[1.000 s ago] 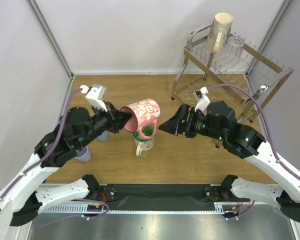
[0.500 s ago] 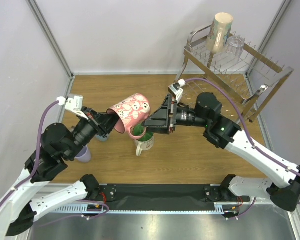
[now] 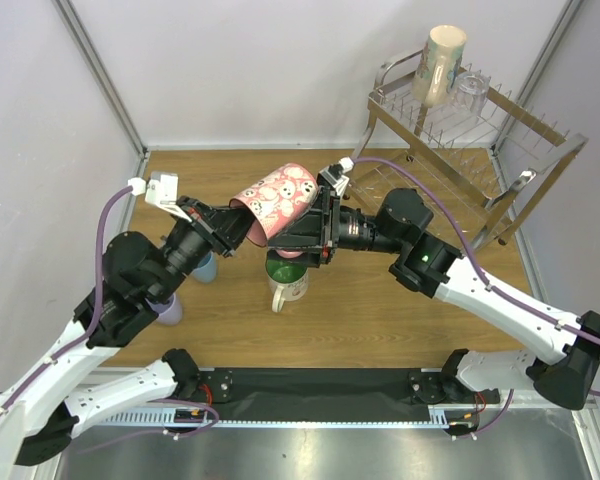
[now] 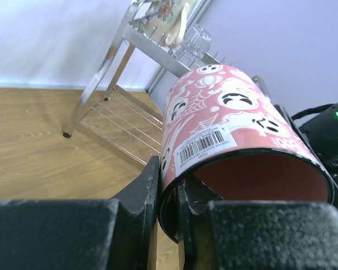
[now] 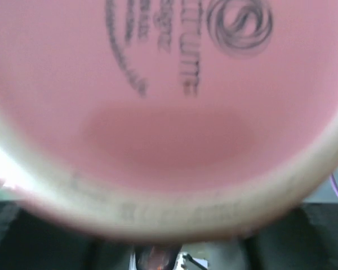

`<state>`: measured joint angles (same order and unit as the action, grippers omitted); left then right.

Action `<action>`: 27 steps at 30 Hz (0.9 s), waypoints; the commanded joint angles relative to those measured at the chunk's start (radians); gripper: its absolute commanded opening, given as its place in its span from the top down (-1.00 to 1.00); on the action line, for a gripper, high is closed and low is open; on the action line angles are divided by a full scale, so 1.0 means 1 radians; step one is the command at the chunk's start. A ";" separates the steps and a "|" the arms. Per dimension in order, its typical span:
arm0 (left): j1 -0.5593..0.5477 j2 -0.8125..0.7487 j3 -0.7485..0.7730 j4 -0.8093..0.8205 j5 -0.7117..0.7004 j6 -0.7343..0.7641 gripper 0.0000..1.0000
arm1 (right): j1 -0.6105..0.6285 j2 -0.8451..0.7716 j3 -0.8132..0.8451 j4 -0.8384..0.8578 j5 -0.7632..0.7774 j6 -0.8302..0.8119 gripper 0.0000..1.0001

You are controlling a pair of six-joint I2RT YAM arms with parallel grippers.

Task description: Load the cups into the dish rack

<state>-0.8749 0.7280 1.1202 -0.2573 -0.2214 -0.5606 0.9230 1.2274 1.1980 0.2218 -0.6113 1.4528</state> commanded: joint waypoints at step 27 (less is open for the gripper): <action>-0.010 -0.079 0.033 -0.144 -0.134 -0.073 -0.99 | -0.101 -0.029 0.247 -0.395 0.151 -0.424 1.00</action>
<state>-0.8810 0.6781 1.1000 -0.3286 -0.2642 -0.6060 0.8490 1.2304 1.2888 -0.0193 -0.5503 1.2762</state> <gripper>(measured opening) 0.988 0.265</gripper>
